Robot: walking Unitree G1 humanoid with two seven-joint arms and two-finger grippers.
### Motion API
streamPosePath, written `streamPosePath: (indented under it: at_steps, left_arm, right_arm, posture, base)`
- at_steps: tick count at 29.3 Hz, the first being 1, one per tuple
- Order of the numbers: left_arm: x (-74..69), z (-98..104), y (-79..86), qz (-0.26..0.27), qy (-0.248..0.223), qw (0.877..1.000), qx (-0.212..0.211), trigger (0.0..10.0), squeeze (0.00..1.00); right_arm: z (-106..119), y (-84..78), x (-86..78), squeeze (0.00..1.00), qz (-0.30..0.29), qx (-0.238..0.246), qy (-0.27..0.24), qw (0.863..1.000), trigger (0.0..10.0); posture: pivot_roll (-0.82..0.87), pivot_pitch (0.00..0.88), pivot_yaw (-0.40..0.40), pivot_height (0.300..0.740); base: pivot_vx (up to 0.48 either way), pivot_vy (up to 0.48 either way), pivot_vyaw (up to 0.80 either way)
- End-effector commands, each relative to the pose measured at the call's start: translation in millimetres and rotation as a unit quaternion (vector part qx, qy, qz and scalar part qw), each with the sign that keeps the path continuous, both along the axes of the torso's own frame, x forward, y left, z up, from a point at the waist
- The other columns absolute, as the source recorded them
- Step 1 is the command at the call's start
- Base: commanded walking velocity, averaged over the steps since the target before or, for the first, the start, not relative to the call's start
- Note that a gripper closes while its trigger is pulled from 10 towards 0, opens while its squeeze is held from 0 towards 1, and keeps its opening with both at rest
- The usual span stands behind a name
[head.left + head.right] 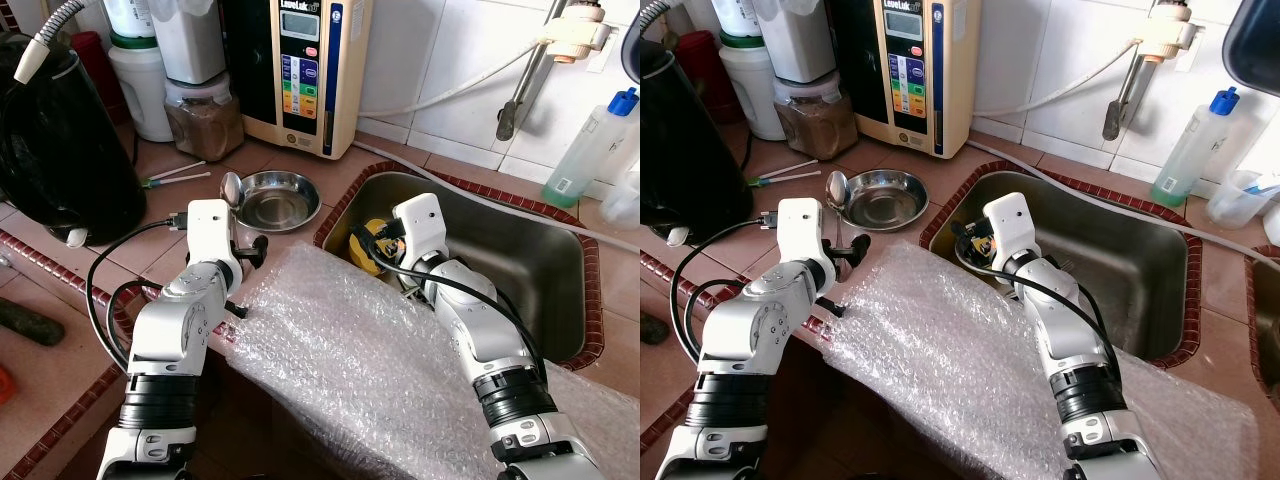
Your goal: Kitchen organization
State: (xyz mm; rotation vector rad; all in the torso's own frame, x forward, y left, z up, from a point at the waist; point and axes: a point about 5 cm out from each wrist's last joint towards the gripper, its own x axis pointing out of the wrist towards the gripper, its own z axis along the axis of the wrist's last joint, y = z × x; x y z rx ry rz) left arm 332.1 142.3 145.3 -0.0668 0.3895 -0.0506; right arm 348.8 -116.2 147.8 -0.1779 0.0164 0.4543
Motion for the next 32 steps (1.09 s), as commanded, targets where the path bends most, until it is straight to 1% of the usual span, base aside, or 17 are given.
streamPosePath:
  at_steps: [1, 7, 21, 32]
  left_arm:
    - [1.6, -1, 0.3, -0.007, 0.007, 1.0, 0.006, 10.0, 0.0]
    - [2.6, -3, 1.4, -0.008, 0.011, 1.0, 0.006, 10.0, 0.0]
    - [13.5, -4, 4.6, -0.009, 0.01, 1.0, 0.011, 10.0, 0.0]
    - [17.0, -6, 2.9, -0.014, 0.014, 1.0, 0.01, 10.0, 0.0]
  right_arm:
    - [2, 0.0, -1.3, 0.0, 0.003, -0.006, -0.004, 1.0, 10.0]
    - [2, 0.6, -1.7, 0.0, 0.004, -0.005, -0.004, 1.0, 10.0]
    - [1, 0.2, -3.5, 0.0, 0.002, -0.004, -0.004, 1.0, 10.0]
    - [1, -2.3, -3.9, 0.0, 0.0, -0.005, -0.003, 1.0, 10.0]
  posture:
    - [0.12, 0.0, 0.003, 0.74]
    - [0.12, 0.0, 0.002, 0.74]
    - [0.11, 0.0, 0.009, 0.74]
    - [0.1, 0.0, 0.008, 0.74]
  base:
    - [0.0, 0.0, 0.0]
    - [0.0, 0.0, 0.0]
    - [0.0, 0.0, 0.0]
    - [0.0, 0.0, 0.0]
